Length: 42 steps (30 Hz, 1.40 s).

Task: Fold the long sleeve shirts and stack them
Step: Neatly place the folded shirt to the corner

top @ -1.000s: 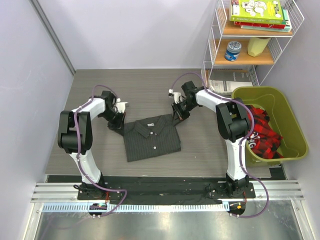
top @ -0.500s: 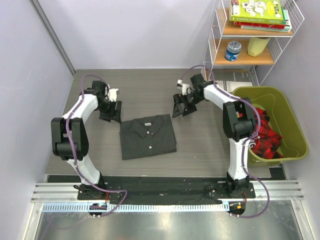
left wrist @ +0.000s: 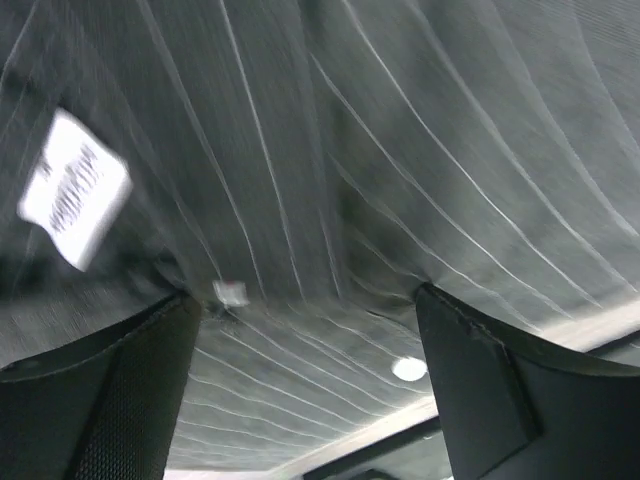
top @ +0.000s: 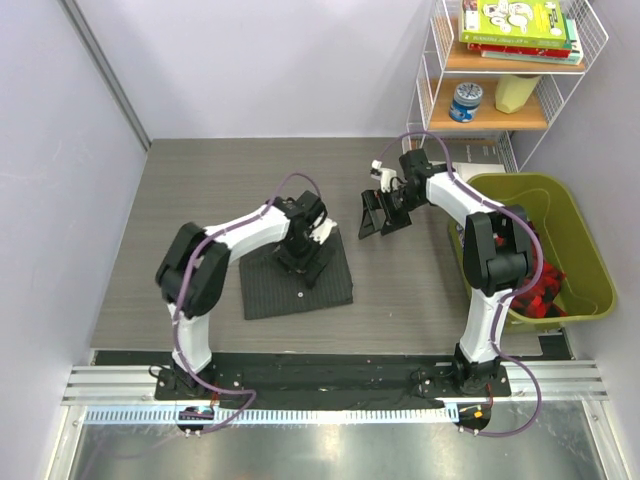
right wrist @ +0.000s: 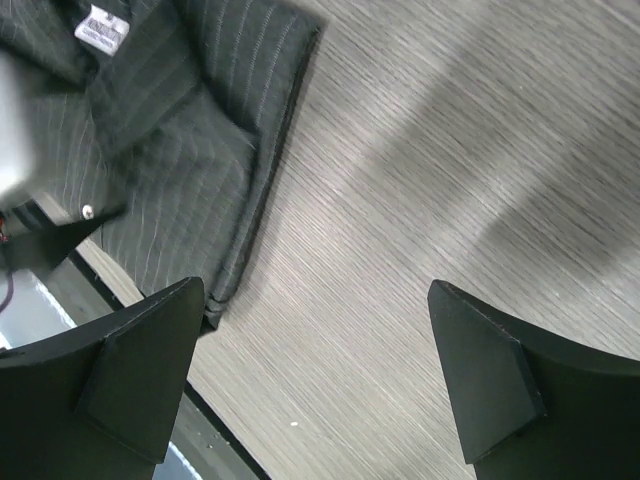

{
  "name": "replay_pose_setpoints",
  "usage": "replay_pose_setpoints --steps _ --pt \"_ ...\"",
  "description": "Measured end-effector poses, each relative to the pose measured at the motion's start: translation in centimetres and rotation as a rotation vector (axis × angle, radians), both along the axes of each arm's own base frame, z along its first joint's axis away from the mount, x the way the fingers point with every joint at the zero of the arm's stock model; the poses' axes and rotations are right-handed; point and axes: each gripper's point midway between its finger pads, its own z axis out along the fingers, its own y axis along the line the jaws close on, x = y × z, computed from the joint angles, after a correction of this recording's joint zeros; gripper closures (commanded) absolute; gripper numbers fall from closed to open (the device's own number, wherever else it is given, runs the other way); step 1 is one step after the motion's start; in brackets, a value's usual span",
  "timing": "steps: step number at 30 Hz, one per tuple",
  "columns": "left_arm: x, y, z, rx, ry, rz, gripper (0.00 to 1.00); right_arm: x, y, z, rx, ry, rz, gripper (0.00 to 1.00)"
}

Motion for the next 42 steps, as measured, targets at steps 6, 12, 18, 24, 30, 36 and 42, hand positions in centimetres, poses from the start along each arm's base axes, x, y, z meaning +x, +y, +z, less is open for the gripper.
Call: replay_pose_setpoints --steps 6,12,18,24,30,36,42 --pt "2.9 5.5 -1.5 0.054 0.036 0.01 0.1 -0.1 -0.3 -0.1 -0.017 -0.009 0.009 0.01" --pt "6.4 17.9 -1.7 0.124 0.05 0.037 0.11 -0.1 -0.4 -0.2 -0.024 -0.014 0.016 0.0" --pt "9.1 27.1 -1.6 0.175 0.044 -0.047 0.11 -0.1 -0.5 -0.2 -0.026 -0.014 0.02 0.0" --pt "12.0 31.1 -0.6 0.194 0.002 -0.12 0.07 -0.3 -0.5 -0.1 -0.03 -0.013 0.03 0.0" --pt "14.3 30.3 4.3 0.139 -0.133 0.035 0.0 0.2 -0.6 0.6 -0.038 -0.038 0.04 0.0" --pt "7.7 27.0 8.0 0.024 -0.149 0.317 0.0 0.4 -0.9 0.6 -0.055 -0.05 0.045 0.0" --pt "-0.2 25.4 4.2 0.027 -0.02 0.556 0.0 0.3 -1.0 0.5 -0.062 -0.046 0.045 0.0"
